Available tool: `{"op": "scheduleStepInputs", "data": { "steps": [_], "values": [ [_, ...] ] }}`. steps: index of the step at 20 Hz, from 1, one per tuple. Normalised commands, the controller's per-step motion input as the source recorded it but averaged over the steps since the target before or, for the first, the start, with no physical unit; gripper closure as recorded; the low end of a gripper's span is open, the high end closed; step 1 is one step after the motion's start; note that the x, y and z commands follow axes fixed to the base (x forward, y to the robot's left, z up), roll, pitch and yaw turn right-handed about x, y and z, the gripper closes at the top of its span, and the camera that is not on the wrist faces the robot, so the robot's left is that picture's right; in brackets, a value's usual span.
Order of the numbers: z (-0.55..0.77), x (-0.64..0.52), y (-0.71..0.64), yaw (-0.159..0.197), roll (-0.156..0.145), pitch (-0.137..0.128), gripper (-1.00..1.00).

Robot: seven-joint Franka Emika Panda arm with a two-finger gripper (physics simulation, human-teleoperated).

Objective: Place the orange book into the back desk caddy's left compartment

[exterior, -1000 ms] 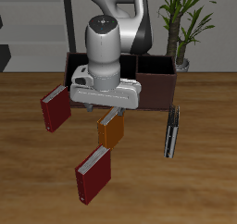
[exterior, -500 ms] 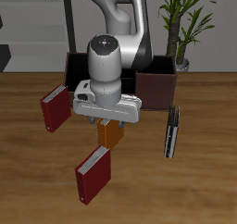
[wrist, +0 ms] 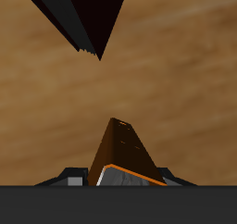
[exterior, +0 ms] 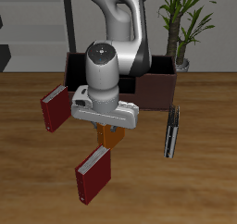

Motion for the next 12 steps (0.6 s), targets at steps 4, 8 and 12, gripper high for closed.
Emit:
{"op": "scheduleStepInputs", "data": {
  "steps": [4,8,12],
  "values": [
    [0.17,-0.07,-0.02,-0.009,-0.004,-0.017,1.0],
    [0.39,-0.1,0.05,0.034,-0.003,-0.034,1.0],
    [0.59,-0.14,-0.01,0.039,-0.023,-0.056,1.0]
  ]
}}
